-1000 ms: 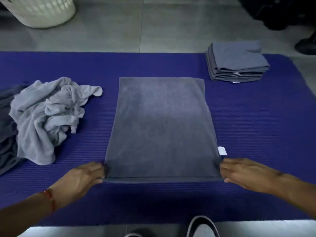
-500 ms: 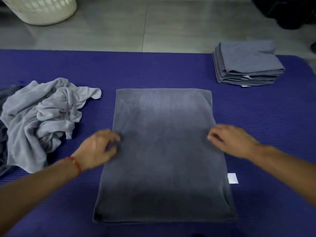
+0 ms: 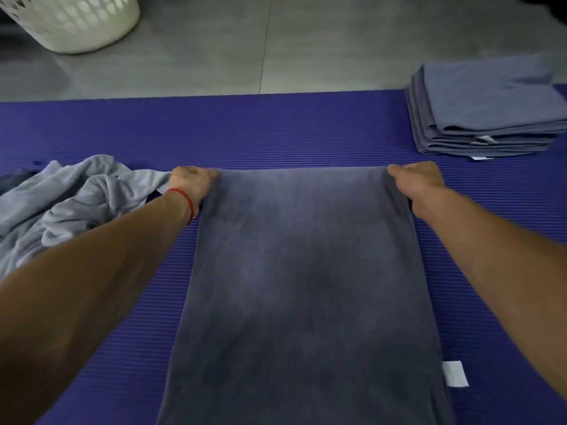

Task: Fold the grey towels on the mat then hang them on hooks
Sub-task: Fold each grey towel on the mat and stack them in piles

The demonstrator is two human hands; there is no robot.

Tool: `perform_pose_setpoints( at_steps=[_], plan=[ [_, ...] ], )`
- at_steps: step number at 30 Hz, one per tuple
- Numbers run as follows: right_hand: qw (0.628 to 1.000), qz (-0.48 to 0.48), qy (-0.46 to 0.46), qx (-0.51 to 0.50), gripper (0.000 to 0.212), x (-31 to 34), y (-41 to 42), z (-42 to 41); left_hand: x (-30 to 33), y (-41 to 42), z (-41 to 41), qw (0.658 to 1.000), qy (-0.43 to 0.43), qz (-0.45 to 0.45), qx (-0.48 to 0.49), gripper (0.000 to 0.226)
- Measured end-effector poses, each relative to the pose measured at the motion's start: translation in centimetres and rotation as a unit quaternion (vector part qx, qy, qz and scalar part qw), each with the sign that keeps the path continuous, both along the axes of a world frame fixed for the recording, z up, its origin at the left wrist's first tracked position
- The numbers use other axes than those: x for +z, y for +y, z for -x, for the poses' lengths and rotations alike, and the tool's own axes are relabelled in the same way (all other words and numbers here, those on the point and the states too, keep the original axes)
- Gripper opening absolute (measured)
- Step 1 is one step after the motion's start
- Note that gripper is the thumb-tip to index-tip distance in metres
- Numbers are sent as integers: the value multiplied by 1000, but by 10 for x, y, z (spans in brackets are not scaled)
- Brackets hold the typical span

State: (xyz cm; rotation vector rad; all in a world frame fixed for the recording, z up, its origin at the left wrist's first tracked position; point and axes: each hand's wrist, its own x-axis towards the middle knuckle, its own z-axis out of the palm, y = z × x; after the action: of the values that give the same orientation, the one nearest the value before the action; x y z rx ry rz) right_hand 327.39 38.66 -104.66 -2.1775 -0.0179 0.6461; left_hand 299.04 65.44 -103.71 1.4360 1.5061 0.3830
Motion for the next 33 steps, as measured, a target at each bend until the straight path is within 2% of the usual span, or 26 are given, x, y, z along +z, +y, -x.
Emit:
perform_pose_setpoints(
  at_steps=[3,6,10,11,12,13,14,15,16,17,18,19,21,23,24,26,28,30,33],
  plan=[
    [996,-68,-1,-51,9,3,-2,-11,2,11,3,999,-34,7,7,13],
    [995,-57,-55,-58,14,0,-9,-13,2,19,16,999,-38,9,-5,13],
    [996,-44,-65,-41,13,-6,-13,-10,-2,23,22,999,-35,26,-5,19],
    [996,-36,-72,-40,19,-4,-13,-8,-4,24,20,999,-30,31,8,22],
    [995,-12,-98,-23,30,-3,-14,-6,-5,23,18,1000,7,-8,8,23],
    [986,27,-159,27,36,-3,-16,-1,-6,18,18,991,83,-97,-23,19],
    [960,74,-250,102,38,-4,-19,7,-6,6,19,958,168,-217,-86,12],
    [912,118,-342,192,39,-9,-24,20,-11,-10,23,903,212,-337,-159,17],
    [854,151,-410,283,42,-15,-30,37,-19,-30,28,847,211,-424,-244,28],
    [802,170,-440,367,49,-24,-36,53,-29,-48,30,805,205,-456,-319,39],
    [763,186,-436,439,57,-34,-42,68,-34,-68,31,783,216,-438,-385,49],
    [744,200,-411,486,64,-43,-50,80,-46,-79,35,775,246,-390,-432,57],
    [770,227,-344,487,72,-51,-68,90,-59,-91,45,782,292,-323,-447,63],
    [791,255,-339,441,76,-54,-96,93,-61,-91,58,782,311,-317,-437,69],
    [787,273,-344,433,77,-52,-112,94,-58,-92,64,773,324,-315,-446,72],
    [762,318,-347,445,78,-44,-144,99,-46,-101,80,748,341,-313,-475,74],
    [735,328,-377,458,76,-33,-170,116,-37,-129,109,715,329,-351,-508,71],
    [717,300,-407,480,72,-21,-179,152,-31,-177,146,683,287,-400,-539,72],
    [679,219,-409,569,67,-23,-195,221,-40,-248,208,662,224,-425,-575,73]
  ],
)
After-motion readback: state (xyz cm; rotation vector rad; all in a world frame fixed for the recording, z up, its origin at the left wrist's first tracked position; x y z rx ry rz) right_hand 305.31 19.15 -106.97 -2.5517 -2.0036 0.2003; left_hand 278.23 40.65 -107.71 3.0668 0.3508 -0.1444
